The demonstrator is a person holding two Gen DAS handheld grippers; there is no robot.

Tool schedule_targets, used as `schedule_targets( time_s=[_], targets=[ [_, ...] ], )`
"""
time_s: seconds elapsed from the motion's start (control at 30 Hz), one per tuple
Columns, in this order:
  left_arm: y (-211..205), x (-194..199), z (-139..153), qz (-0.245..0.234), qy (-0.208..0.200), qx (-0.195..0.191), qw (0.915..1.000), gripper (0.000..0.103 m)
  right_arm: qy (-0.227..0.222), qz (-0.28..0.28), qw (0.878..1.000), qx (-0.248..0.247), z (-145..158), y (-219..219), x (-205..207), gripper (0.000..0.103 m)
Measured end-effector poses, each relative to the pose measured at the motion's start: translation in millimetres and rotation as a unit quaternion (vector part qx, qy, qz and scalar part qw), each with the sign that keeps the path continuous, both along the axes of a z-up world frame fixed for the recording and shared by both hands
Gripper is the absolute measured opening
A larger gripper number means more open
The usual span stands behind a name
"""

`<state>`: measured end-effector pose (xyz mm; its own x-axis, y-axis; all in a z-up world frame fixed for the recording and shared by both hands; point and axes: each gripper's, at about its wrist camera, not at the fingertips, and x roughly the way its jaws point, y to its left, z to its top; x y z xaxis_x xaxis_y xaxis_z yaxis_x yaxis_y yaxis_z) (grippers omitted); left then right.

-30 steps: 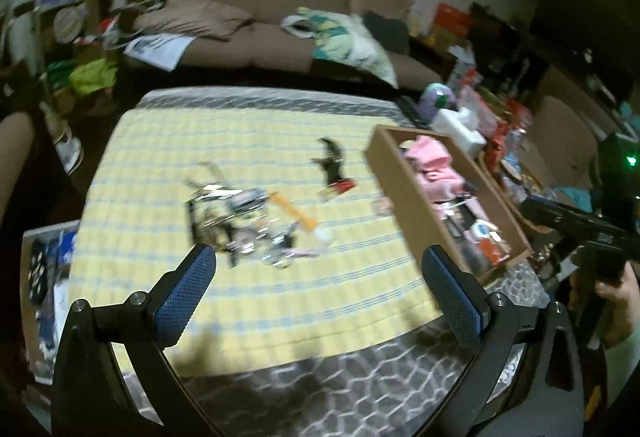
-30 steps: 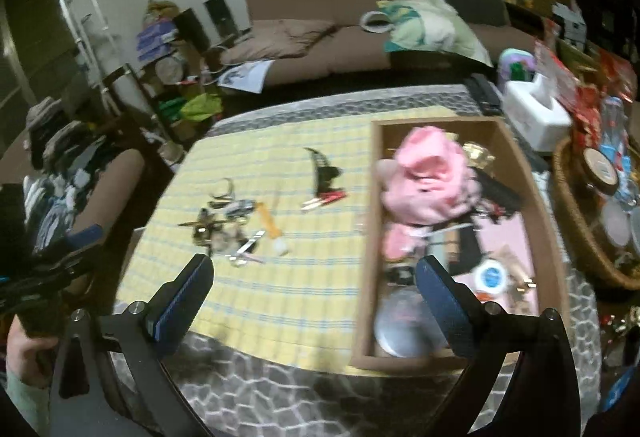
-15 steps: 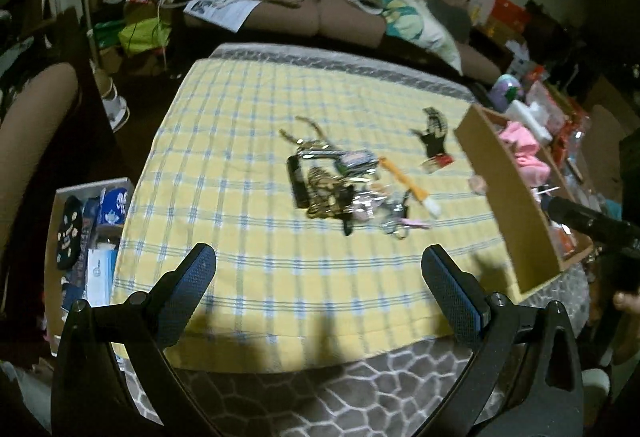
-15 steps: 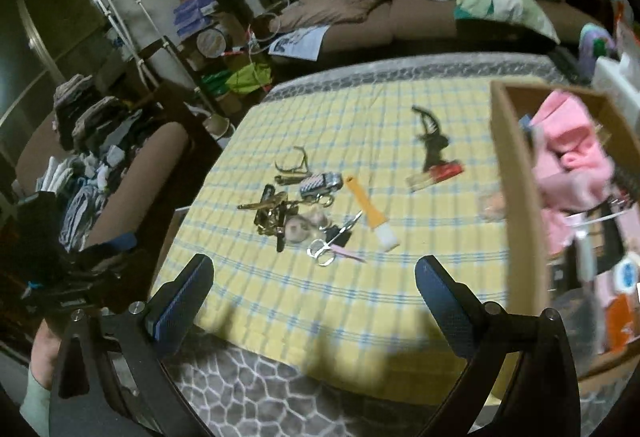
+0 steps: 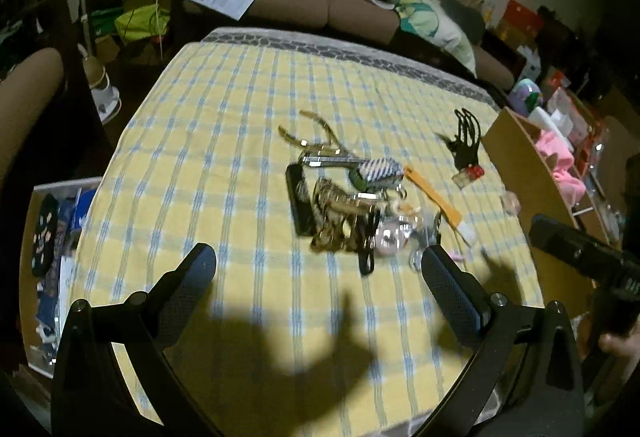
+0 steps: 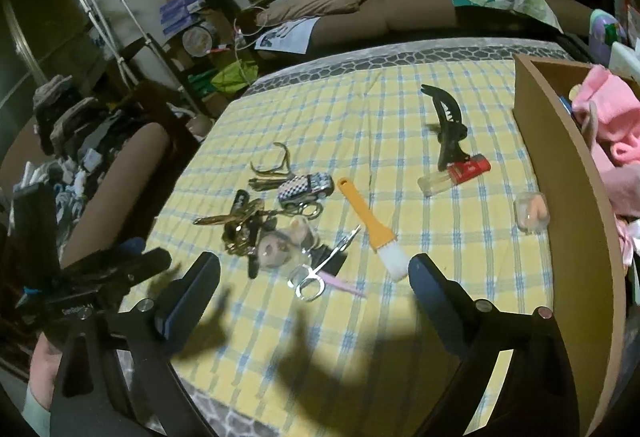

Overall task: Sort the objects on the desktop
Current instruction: 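Move both tools back over the table toward the gold hair clip, then grasp the gold hair clip with the left tool and lift it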

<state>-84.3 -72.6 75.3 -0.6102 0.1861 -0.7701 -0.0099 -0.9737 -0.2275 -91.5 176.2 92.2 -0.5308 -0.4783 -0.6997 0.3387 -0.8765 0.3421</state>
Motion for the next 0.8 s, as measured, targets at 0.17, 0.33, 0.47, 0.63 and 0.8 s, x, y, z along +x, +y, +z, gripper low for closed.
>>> schedule_targets(
  time_s=[0.17,0.33,0.47,0.63,0.8],
  targets=[
    [17,-23,-7,-0.004,0.006,-0.046,0.9989,0.103,0.004,-0.002,1.0,0.006,-7,0,-9,0.097],
    [32,-45,-17,-0.018,0.009,-0.052,0.9985,0.103,-0.007,-0.006,1.0,0.005,-16,2,-15,0.097],
    [39,-59,-27,-0.018,0.001,-0.053,0.9984,0.096,-0.021,-0.01,1.0,-0.01,-18,4,-21,0.097],
    [39,-61,-33,-0.023,-0.001,-0.041,0.9989,0.042,-0.013,-0.02,1.0,-0.007,-15,9,-28,0.097],
    [32,-53,-27,-0.028,0.008,-0.017,0.9994,0.022,-0.032,-0.035,0.999,-0.019,-24,18,-36,0.097]
  ],
)
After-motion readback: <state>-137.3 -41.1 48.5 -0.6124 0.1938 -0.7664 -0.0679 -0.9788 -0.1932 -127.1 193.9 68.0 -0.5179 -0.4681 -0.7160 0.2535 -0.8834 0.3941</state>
